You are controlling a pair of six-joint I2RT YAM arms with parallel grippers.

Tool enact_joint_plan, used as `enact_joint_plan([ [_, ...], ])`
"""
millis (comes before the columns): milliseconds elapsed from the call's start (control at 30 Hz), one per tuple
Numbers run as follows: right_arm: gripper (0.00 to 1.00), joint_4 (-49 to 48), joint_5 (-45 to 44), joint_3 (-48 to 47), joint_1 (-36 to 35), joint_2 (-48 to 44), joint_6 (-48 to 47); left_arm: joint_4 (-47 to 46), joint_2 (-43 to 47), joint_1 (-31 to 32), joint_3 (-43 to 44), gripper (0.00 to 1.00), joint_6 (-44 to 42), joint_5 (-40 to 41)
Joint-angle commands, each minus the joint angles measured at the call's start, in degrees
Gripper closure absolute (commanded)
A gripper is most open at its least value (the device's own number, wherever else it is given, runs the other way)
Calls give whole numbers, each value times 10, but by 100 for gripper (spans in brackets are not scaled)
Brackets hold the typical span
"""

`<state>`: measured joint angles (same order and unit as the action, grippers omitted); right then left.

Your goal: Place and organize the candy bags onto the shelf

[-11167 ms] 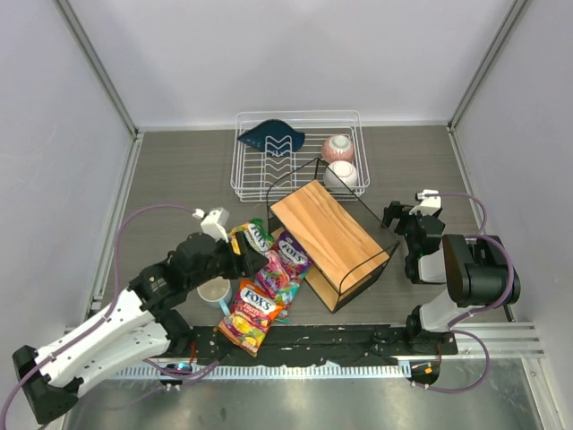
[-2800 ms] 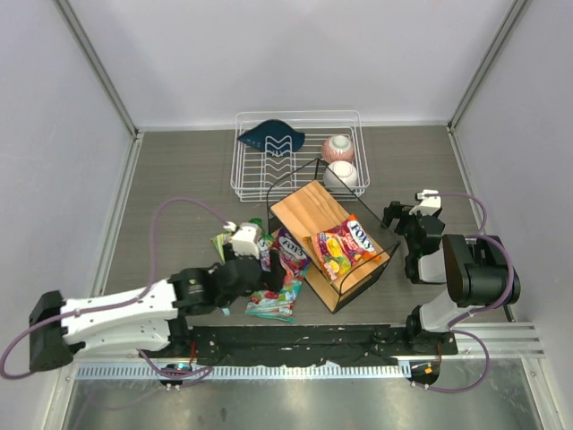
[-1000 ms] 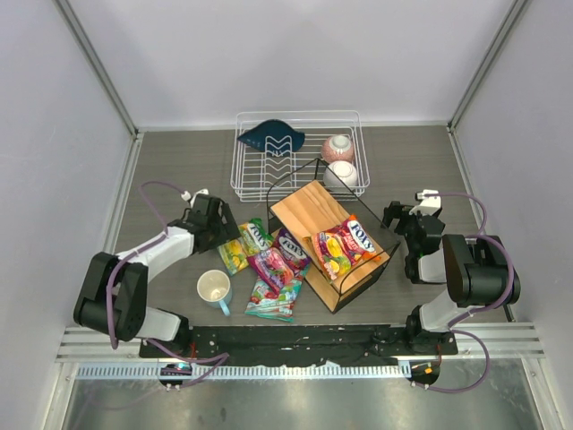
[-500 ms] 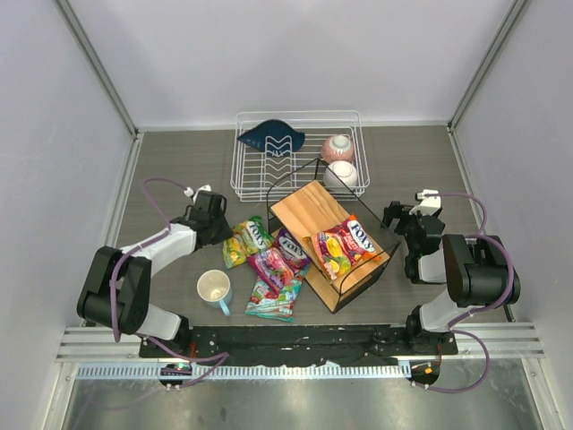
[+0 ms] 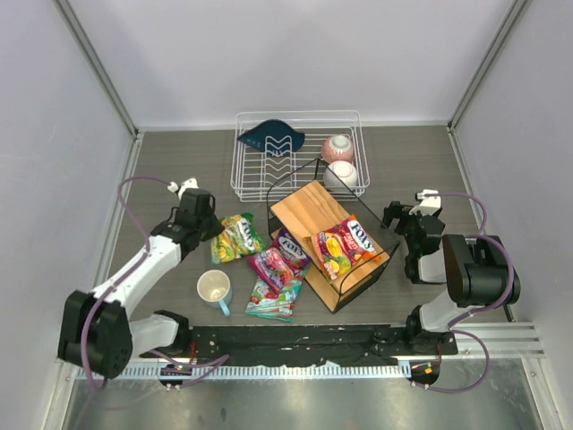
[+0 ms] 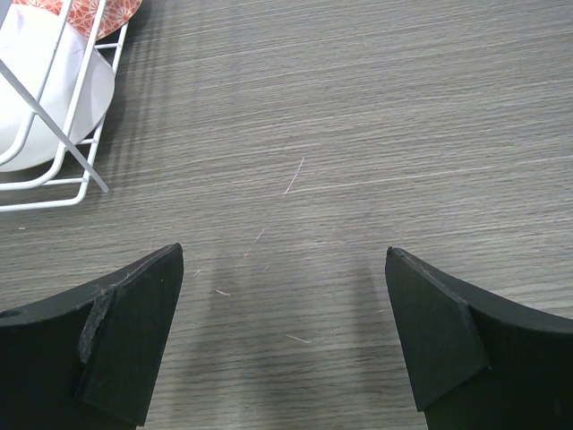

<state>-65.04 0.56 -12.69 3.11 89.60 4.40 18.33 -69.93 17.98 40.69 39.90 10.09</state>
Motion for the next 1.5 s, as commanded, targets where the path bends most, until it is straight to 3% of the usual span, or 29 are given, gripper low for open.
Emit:
enact_joint_plan([
  [0,0,-27,-2,-10,-2,-14,-10,44,89,-2,53,100,-3,51],
  [433,0,-27,-3,-10,-3,-14,-10,140,269,-1,156,99,10,82],
  [600,0,-27,-3,-10,-2,-14,-10,158,297,-1,213,100,29,32],
  [867,0,-26,-3,-11,-3,-14,-11,80,318,-2,233,100,129,-119],
  [1133,0,-27,-3,-10,-3,-14,-10,-28,307,7,172,100,227,-153],
  [1267,0,-27,-3,-10,-3,-14,-10,-45,285,66,178,100,220,-87],
  [1467,0,-26,-3,-11,-3,-14,-10,-90,213,263,189,100,184,90],
])
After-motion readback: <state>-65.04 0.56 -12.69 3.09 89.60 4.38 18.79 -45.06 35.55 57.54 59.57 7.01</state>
